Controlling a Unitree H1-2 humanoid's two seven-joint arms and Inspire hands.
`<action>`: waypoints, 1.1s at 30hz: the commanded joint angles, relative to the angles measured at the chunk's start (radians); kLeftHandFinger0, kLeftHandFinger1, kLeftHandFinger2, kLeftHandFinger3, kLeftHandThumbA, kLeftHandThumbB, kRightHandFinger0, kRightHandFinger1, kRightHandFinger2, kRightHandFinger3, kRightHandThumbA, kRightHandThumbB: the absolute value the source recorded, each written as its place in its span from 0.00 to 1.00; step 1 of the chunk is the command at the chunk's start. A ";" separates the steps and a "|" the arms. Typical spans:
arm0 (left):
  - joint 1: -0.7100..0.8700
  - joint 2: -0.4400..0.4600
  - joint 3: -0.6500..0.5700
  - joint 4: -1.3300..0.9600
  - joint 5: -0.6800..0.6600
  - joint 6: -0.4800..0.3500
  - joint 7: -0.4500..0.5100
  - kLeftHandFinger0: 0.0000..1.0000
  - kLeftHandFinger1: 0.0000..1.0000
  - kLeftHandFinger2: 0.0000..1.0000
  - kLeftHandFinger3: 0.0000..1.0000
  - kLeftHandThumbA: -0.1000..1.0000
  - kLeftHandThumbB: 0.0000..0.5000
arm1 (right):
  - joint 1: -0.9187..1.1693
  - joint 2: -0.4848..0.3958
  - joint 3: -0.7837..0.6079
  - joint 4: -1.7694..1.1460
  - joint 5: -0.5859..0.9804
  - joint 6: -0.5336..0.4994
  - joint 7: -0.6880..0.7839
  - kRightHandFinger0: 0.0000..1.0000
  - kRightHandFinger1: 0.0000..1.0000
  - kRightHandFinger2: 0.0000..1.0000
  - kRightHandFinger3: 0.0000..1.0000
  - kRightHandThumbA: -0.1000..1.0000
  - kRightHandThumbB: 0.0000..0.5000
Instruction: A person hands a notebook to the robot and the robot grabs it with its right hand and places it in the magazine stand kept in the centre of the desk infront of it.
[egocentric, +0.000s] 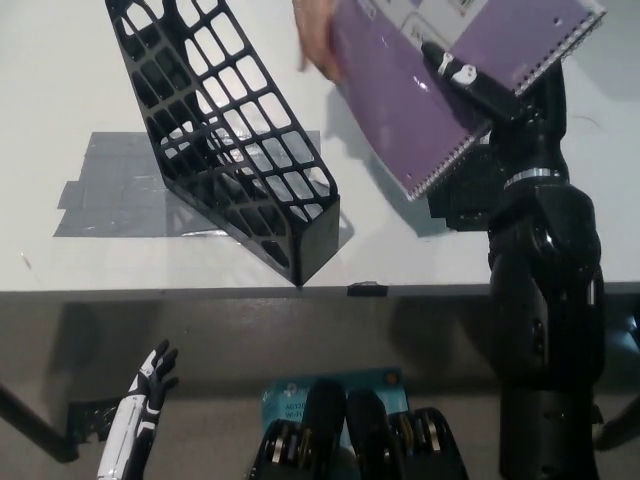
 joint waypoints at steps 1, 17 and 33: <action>-0.011 0.009 0.002 -0.015 -0.014 -0.037 0.014 0.94 1.00 1.00 1.00 1.00 1.00 | -0.075 0.031 -0.025 -0.153 0.167 0.028 0.021 0.00 0.00 0.00 0.00 1.00 0.16; -0.024 0.017 -0.003 -0.011 0.001 -0.037 0.025 0.94 1.00 1.00 1.00 1.00 1.00 | -0.136 0.046 -0.036 -0.343 0.191 0.018 -0.075 0.00 0.00 0.00 0.00 0.93 0.17; -0.036 0.015 -0.005 -0.010 -0.001 -0.037 0.018 0.92 1.00 1.00 1.00 1.00 1.00 | -0.122 0.129 0.091 -0.140 0.038 -0.129 -0.110 0.00 0.00 0.00 0.00 0.96 0.11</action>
